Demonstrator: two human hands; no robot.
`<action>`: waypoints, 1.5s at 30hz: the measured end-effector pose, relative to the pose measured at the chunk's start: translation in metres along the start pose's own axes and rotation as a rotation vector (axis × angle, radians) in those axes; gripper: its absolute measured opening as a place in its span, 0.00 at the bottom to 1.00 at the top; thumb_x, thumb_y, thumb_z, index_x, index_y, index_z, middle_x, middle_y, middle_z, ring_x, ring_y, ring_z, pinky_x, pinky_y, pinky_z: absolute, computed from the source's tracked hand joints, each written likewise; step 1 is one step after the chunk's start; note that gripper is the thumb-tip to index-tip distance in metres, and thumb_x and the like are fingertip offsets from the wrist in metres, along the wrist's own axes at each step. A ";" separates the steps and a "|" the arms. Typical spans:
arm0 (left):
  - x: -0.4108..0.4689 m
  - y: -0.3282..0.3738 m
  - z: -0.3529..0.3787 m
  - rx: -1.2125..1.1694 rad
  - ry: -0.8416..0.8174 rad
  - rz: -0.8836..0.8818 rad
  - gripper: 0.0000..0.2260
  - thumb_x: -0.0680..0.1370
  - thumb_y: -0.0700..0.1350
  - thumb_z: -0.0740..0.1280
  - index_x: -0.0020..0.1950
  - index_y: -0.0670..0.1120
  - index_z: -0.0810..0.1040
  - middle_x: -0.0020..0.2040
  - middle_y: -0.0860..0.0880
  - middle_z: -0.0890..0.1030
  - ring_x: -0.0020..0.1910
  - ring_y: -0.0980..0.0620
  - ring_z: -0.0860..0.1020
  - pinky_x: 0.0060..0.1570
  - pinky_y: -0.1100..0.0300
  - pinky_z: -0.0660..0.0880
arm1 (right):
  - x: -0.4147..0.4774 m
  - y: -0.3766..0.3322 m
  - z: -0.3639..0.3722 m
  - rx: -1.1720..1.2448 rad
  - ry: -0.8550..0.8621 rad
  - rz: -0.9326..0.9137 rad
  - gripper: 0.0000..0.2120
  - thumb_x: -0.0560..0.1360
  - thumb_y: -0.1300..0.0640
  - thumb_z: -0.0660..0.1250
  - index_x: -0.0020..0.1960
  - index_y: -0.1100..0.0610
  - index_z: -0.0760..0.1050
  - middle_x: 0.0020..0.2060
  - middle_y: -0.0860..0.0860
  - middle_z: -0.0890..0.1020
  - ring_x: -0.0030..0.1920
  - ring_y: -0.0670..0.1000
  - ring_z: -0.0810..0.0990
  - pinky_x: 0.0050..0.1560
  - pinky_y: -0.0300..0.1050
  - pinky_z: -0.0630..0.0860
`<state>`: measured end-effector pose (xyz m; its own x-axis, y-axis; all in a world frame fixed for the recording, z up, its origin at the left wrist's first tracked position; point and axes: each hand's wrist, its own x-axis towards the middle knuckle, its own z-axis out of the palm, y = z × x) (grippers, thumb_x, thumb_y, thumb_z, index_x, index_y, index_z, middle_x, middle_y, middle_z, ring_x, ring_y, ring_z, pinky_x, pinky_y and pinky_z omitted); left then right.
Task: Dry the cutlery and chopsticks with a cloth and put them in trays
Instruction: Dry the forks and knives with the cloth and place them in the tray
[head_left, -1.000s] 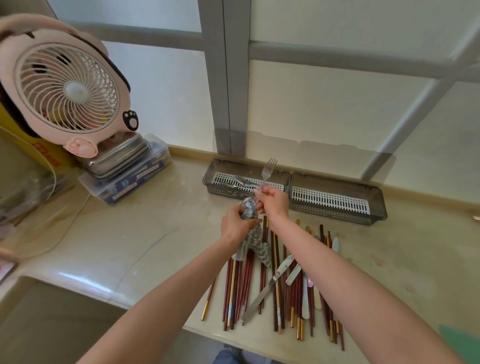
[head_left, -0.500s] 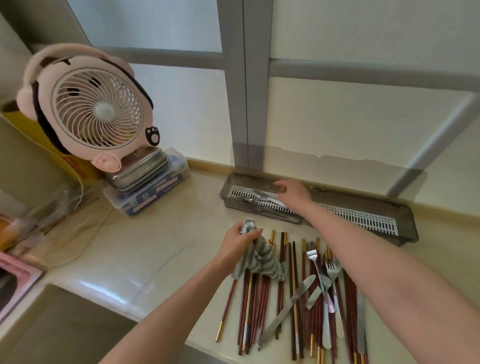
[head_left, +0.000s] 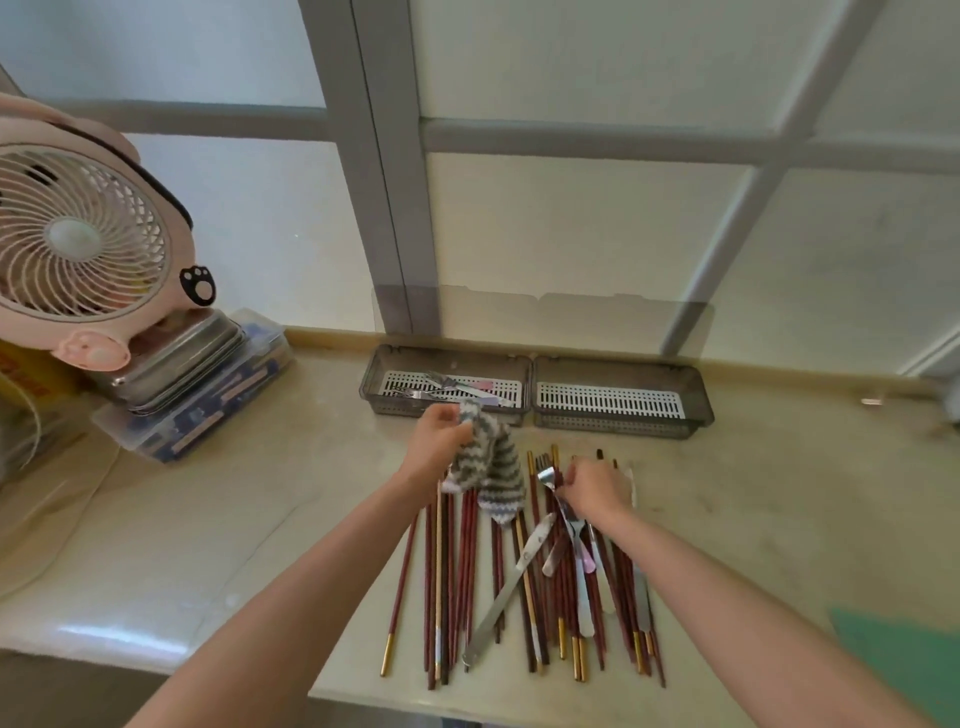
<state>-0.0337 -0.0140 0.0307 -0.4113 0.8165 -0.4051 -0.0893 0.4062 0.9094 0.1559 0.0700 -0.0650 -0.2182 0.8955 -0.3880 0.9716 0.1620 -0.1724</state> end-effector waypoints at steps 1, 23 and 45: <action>0.001 -0.001 0.001 -0.027 0.010 -0.057 0.10 0.76 0.34 0.60 0.57 0.38 0.71 0.48 0.43 0.76 0.44 0.49 0.77 0.36 0.62 0.75 | -0.009 0.002 0.008 -0.008 0.027 -0.022 0.14 0.75 0.47 0.67 0.55 0.55 0.75 0.48 0.52 0.82 0.47 0.53 0.81 0.40 0.41 0.75; -0.008 -0.018 0.004 -0.228 -0.067 -0.184 0.12 0.77 0.36 0.63 0.60 0.38 0.73 0.50 0.42 0.79 0.45 0.48 0.78 0.40 0.58 0.75 | -0.017 -0.007 0.003 0.894 0.224 0.041 0.02 0.75 0.59 0.66 0.45 0.55 0.74 0.43 0.49 0.81 0.46 0.51 0.81 0.46 0.44 0.76; 0.003 -0.005 0.014 -0.053 -0.132 0.049 0.08 0.74 0.39 0.69 0.52 0.38 0.78 0.44 0.45 0.82 0.40 0.51 0.80 0.36 0.65 0.76 | -0.069 -0.075 -0.041 1.296 -0.009 -0.180 0.09 0.75 0.66 0.66 0.37 0.59 0.75 0.22 0.44 0.75 0.21 0.38 0.72 0.26 0.31 0.68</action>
<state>-0.0214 -0.0081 0.0234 -0.2933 0.8832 -0.3660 -0.1216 0.3452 0.9306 0.1022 0.0126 0.0115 -0.3405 0.8996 -0.2734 0.1364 -0.2405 -0.9610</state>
